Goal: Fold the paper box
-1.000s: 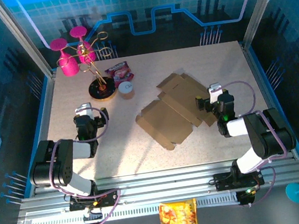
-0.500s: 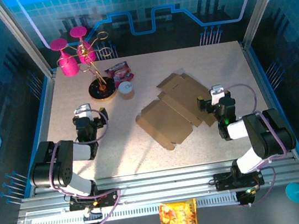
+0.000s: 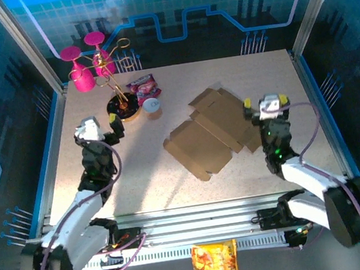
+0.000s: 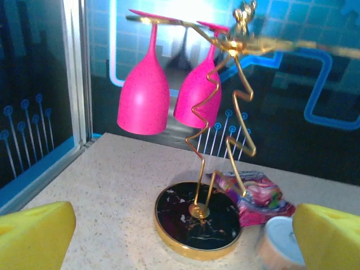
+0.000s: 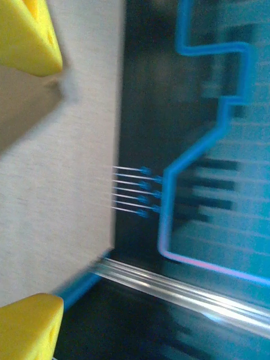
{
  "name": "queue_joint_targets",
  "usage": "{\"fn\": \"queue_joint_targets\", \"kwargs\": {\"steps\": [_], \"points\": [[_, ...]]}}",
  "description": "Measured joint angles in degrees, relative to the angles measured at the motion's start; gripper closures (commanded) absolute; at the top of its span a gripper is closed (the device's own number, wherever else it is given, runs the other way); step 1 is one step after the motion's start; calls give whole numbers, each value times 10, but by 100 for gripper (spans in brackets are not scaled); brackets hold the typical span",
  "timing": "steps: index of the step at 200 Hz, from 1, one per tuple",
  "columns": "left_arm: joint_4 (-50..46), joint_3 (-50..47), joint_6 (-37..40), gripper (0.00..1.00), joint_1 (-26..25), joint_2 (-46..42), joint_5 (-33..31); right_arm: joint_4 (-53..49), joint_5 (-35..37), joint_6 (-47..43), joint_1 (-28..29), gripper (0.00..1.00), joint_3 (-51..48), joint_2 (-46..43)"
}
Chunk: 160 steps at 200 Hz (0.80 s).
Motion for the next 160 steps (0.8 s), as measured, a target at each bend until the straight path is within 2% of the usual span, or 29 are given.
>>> {"fn": "queue_joint_targets", "kwargs": {"steps": [12, 23, 38, 45, 60, 69, 74, 84, 101, 131, 160], "points": [[-158, 110, -77, 1, -9, -10, -8, -142, 9, 35, -2, 0, 137, -26], [-271, 214, -153, 1, -10, -8, 3, -256, -16, 90, -10, 0, 277, -26], [-332, 284, -231, 1, 1, -16, 45, -381, -55, 188, -32, 0, 428, -30], [-349, 296, -271, 8, 15, -21, 91, -422, -102, 236, -59, 1, 469, -36], [-383, 300, -343, 24, 39, -10, 183, -519, -167, 321, -104, 22, 526, -45], [-403, 300, -389, 33, 35, 16, 231, -593, -191, 356, -101, 41, 555, -35], [-416, 300, -402, 37, 28, 32, 255, -628, -203, 379, -95, 48, 566, -28], [-437, 297, -432, 43, 4, 66, 291, -687, -229, 404, -76, 56, 572, -12], [-464, 268, -470, 50, -56, 109, 340, -778, -263, 446, -32, 58, 531, 12], [-478, 198, -533, 66, -163, 117, 384, -865, -332, 513, 11, 54, 362, 14], [-467, 193, -561, 66, -212, 171, 396, -857, -392, 581, 12, 49, 228, -19]]}}
